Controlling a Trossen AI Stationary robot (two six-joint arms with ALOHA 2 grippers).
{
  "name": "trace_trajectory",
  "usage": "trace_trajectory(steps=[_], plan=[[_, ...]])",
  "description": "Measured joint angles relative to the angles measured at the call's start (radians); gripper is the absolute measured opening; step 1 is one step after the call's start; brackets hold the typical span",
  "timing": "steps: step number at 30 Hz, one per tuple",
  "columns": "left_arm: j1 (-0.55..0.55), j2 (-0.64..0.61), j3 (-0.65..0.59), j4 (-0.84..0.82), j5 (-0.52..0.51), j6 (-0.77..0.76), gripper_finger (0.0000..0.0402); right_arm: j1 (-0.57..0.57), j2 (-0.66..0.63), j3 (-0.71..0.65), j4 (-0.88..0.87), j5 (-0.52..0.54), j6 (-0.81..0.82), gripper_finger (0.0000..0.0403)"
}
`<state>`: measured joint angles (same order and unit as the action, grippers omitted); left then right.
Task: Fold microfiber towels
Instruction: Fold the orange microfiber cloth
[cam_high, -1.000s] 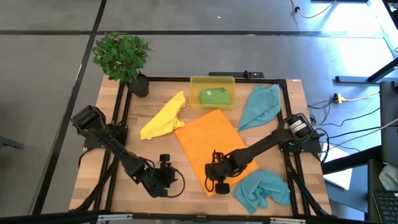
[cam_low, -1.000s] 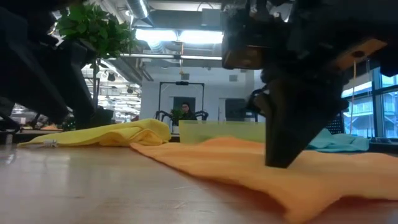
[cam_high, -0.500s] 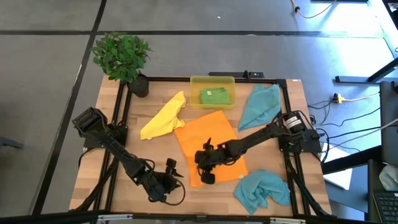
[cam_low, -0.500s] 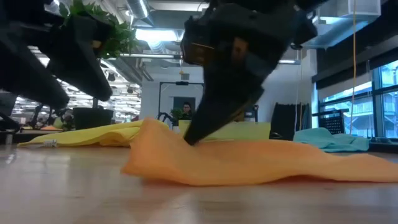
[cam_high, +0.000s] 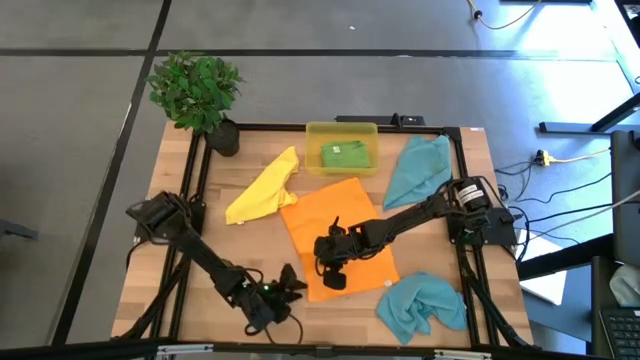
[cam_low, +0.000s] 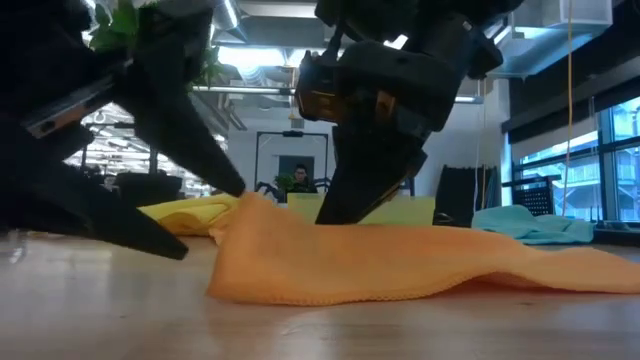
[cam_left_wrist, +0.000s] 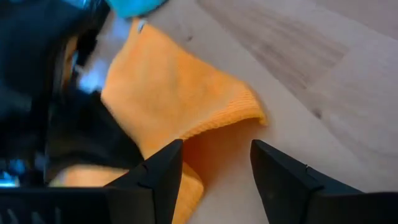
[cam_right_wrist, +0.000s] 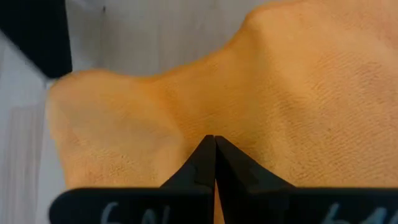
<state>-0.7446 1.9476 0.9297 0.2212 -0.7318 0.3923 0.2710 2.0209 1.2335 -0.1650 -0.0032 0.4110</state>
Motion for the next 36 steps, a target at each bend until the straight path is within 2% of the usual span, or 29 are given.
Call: trace_trajectory(steps=[6, 11, 15, 23, 30, 36], plan=[[0.0, 0.07, 0.081, 0.011, -0.013, 0.222, 0.0181, -0.003, -0.001, 0.0, -0.005, 0.0, 0.004, 0.0008], [0.001, 0.09, 0.112, 0.003, -0.066, 0.299, 0.0181, -0.009, -0.001, 0.001, -0.018, -0.001, 0.004, 0.0008], [0.002, 0.09, 0.113, -0.082, -0.112, 0.341, 0.0181, -0.009, -0.001, 0.001, -0.028, -0.001, 0.005, 0.0008], [-0.021, 0.091, 0.11, -0.122, -0.143, 0.333, 0.0181, -0.009, -0.001, 0.002, -0.04, -0.001, 0.007, 0.0008], [-0.065, 0.085, 0.11, -0.137, -0.124, 0.299, 0.0181, -0.009, -0.002, 0.002, -0.042, -0.002, 0.01, 0.0008], [-0.039, 0.084, 0.111, -0.161, -0.089, 0.333, 0.0181, -0.009, -0.002, 0.002, -0.042, -0.002, 0.008, 0.0008]])
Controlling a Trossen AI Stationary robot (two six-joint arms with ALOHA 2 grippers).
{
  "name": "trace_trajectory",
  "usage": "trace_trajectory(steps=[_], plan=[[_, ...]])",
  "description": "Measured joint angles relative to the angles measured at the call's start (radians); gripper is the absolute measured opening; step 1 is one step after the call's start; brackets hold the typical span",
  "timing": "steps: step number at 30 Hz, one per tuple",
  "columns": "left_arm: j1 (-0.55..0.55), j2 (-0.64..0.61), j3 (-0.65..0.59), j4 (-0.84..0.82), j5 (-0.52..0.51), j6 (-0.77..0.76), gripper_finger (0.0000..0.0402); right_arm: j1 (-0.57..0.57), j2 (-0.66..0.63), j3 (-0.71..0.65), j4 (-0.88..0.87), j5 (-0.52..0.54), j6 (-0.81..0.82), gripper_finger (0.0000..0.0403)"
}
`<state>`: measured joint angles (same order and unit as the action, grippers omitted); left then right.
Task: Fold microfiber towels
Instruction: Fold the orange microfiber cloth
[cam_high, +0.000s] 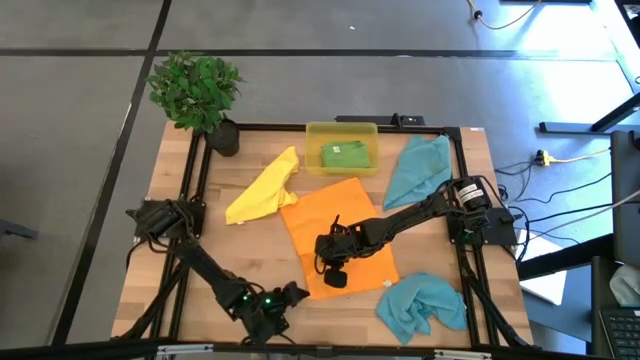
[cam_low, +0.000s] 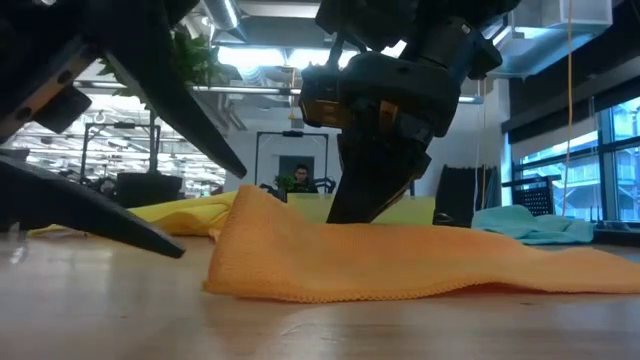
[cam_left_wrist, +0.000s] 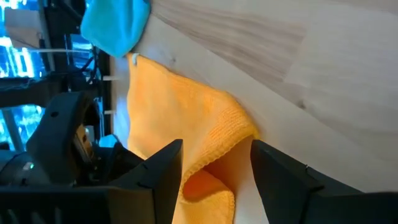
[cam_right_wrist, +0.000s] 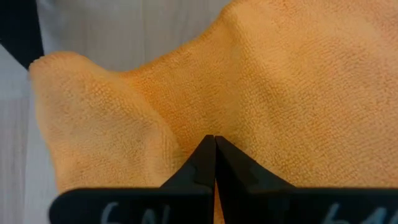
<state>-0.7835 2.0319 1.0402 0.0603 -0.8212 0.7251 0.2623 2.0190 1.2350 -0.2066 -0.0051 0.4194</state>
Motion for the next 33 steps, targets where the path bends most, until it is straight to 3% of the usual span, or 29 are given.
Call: trace_trajectory(steps=[14, 21, 33], plan=[[0.093, -0.002, 0.0, 0.009, 0.143, 0.167, 0.0181, 0.0, 0.0, 0.0, 0.0, -0.016, 0.0, 0.0008], [0.087, 0.0, -0.003, 0.067, 0.152, 0.207, 0.0176, 0.0, 0.0, 0.0, 0.0, -0.016, 0.0, 0.0008], [0.077, 0.001, -0.003, 0.089, 0.155, 0.202, 0.0085, 0.0, 0.0, 0.0, 0.0, -0.016, 0.0, 0.0008]])
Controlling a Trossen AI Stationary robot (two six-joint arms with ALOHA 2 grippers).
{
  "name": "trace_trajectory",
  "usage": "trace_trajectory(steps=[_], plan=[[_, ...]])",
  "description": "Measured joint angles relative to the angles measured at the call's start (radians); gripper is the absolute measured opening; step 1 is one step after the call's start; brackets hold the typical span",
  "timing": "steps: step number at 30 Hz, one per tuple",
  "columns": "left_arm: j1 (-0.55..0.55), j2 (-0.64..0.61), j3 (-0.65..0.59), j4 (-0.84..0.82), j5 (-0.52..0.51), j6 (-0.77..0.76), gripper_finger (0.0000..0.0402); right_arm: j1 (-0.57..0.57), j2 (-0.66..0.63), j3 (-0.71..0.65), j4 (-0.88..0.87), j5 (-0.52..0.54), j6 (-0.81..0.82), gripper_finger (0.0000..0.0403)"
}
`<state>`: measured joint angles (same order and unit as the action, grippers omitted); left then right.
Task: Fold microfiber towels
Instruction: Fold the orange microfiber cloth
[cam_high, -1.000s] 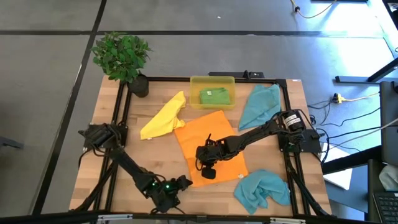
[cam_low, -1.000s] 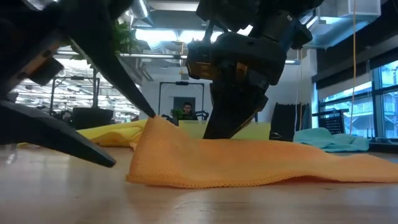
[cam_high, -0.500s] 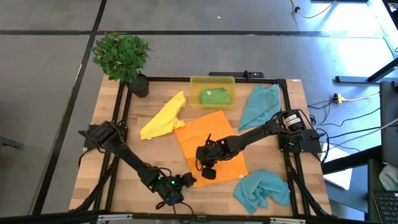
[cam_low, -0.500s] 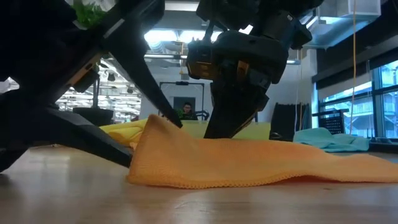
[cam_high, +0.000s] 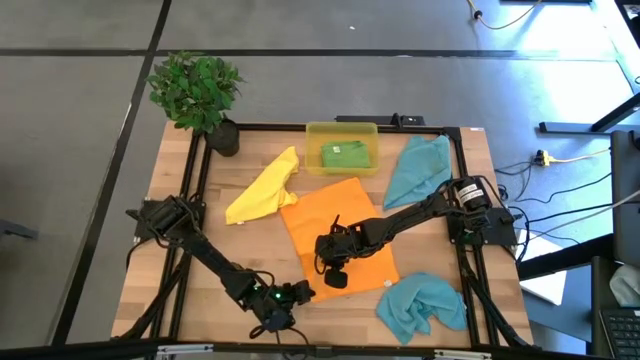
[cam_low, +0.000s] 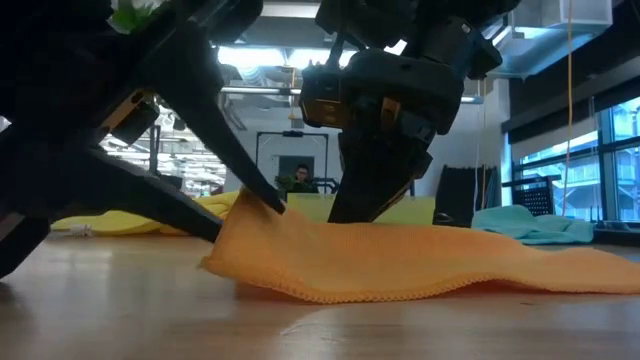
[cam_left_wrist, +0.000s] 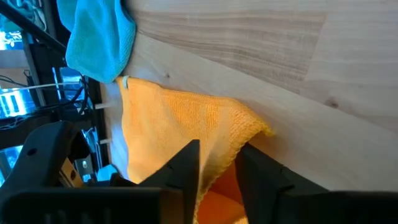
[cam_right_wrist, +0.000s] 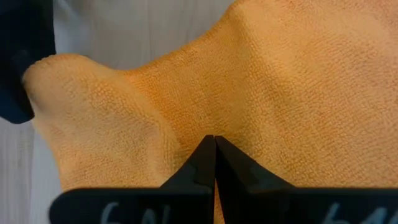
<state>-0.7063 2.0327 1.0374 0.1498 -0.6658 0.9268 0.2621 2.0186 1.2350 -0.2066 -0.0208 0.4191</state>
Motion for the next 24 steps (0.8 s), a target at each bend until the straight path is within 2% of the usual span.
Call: trace_trajectory(steps=[3, 7, 14, 24], plan=[[0.0, 0.0, 0.0, 0.02, 0.04, -0.043, 0.0051, 0.0, 0.0, 0.0, 0.0, 0.0, 0.0, 0.0008], [0.008, 0.0, 0.0, 0.052, 0.155, -0.203, 0.0007, 0.0, 0.0, 0.0, 0.001, 0.0, -0.015, 0.0008], [-0.01, 0.0, 0.001, 0.016, 0.175, -0.48, 0.0001, 0.008, -0.01, 0.01, -0.043, -0.006, -0.066, 0.0017], [-0.064, -0.033, -0.003, -0.071, 0.175, -0.747, 0.0, 0.158, -0.022, 0.129, -0.336, -0.001, -0.125, 0.0101]])
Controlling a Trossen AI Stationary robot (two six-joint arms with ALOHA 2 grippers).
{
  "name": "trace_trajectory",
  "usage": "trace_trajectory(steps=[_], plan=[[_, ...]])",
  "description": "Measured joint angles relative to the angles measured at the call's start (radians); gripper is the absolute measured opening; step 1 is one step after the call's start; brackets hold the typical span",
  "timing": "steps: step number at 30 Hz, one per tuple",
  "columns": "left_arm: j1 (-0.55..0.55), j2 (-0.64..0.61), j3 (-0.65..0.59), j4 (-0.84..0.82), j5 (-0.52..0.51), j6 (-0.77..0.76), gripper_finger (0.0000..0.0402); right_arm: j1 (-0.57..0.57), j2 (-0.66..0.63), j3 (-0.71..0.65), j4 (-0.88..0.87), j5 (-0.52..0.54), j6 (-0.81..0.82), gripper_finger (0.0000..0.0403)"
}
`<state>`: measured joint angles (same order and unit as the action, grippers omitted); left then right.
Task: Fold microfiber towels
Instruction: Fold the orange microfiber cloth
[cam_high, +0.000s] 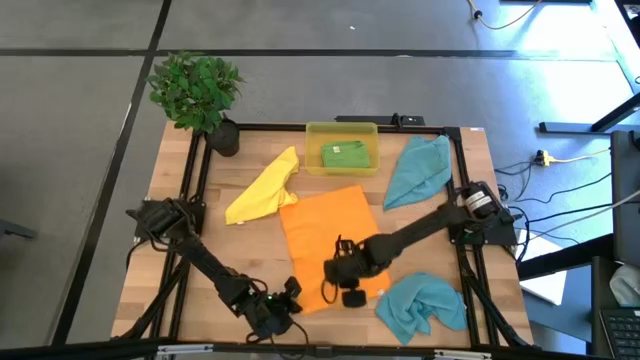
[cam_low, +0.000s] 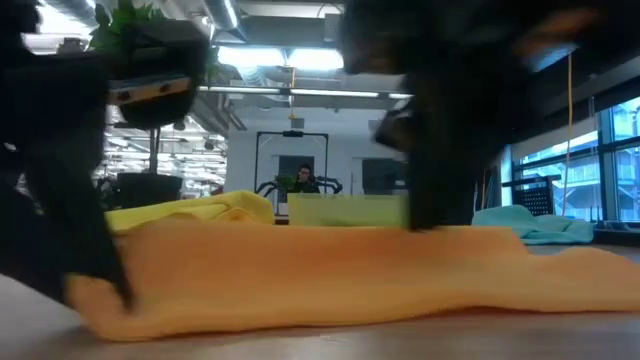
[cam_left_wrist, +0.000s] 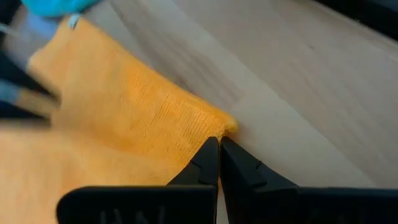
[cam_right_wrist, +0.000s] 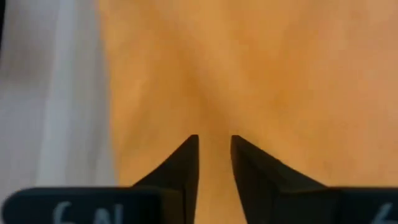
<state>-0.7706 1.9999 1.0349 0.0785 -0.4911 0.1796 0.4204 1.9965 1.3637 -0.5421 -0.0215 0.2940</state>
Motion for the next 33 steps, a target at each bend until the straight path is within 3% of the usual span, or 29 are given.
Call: trace_trajectory(steps=[7, 18, 25, 33], plan=[[-0.041, -0.087, 0.001, -0.066, 0.007, -0.102, 0.0, 0.157, 0.0, 0.05, -0.265, 0.122, 0.101, 0.0128], [-0.049, -0.114, 0.0, -0.242, -0.022, -0.27, 0.0, 0.304, 0.004, 0.041, -0.251, 0.264, 0.26, 0.0129], [-0.072, -0.114, 0.0, -0.322, -0.021, -0.356, 0.0, 0.345, 0.005, -0.061, -0.159, 0.259, 0.328, 0.0129], [-0.088, -0.114, 0.001, -0.335, -0.021, -0.386, 0.0, 0.356, 0.003, -0.082, -0.114, 0.266, 0.314, 0.0129]])
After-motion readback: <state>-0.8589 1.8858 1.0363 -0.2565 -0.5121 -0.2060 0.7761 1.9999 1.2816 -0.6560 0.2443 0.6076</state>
